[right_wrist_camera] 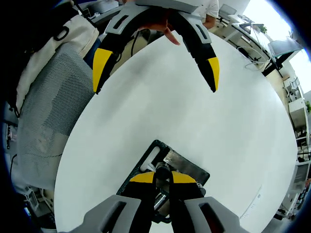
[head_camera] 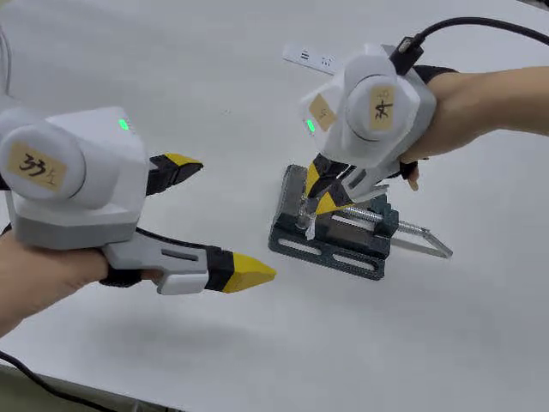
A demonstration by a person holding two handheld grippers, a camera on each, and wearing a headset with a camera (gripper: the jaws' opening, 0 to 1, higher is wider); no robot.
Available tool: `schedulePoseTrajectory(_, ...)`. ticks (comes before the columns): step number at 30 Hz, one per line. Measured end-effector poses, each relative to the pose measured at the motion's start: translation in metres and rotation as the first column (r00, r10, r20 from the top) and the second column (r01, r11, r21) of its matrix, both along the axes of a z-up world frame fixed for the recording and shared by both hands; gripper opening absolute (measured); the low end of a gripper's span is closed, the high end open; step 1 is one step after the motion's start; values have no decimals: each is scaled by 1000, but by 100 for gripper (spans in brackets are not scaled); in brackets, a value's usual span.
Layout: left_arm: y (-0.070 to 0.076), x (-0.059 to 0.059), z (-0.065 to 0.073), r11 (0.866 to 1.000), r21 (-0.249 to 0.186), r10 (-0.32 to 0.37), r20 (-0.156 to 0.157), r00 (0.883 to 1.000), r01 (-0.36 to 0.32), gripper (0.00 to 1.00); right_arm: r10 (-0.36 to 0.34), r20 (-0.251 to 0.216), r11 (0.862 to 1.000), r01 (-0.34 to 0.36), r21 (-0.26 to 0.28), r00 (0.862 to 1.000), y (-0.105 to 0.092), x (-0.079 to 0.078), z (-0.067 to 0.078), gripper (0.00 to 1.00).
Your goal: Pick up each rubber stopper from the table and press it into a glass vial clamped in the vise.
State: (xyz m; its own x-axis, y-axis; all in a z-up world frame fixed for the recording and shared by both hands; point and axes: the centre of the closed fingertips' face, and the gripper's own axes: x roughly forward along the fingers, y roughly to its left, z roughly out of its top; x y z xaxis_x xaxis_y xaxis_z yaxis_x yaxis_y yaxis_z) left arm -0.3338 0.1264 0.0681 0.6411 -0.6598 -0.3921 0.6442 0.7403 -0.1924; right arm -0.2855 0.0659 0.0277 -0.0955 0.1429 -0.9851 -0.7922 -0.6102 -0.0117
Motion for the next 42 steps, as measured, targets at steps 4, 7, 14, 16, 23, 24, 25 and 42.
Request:
schedulePoseTrajectory(4, -1, 0, 1, 1000, -2, -2, 1, 1000, 2, 92, -82, -23, 996, 82, -20, 996, 1, 0, 0, 4)
schedulePoseTrajectory(7, -1, 2, 1, 1000, -1, -3, 2, 1000, 3, 92, -89, -16, 995, 88, -39, 996, 2, -1, 0, 4)
schedulePoseTrajectory(14, -3, 3, 1, 1000, -6, -7, 0, 1000, 7, 92, -183, -15, 982, 182, -48, 983, 1, -1, 1, 3)
schedulePoseTrajectory(16, -5, 2, 1, 1000, -10, -9, -1, 1000, 9, 91, -217, -19, 975, 216, -48, 976, 0, -3, 2, 3)
schedulePoseTrajectory(23, -6, 1, 1, 1000, -10, -14, 0, 1000, 14, 91, -211, -23, 977, 210, -38, 977, 0, -2, 1, 4)
schedulePoseTrajectory(24, -6, 1, 1, 1000, -10, -13, 0, 1000, 13, 91, -209, -25, 977, 208, -36, 978, 0, -2, 1, 4)
schedulePoseTrajectory(25, -5, 1, 1, 1000, -11, -11, 0, 1000, 11, 91, -210, -30, 977, 209, -32, 977, 0, -2, 1, 4)
schedulePoseTrajectory(42, -5, 2, 2, 1000, -14, -4, -1, 1000, 4, 90, -107, -69, 994, 109, 25, 992, -2, 0, 1, 4)
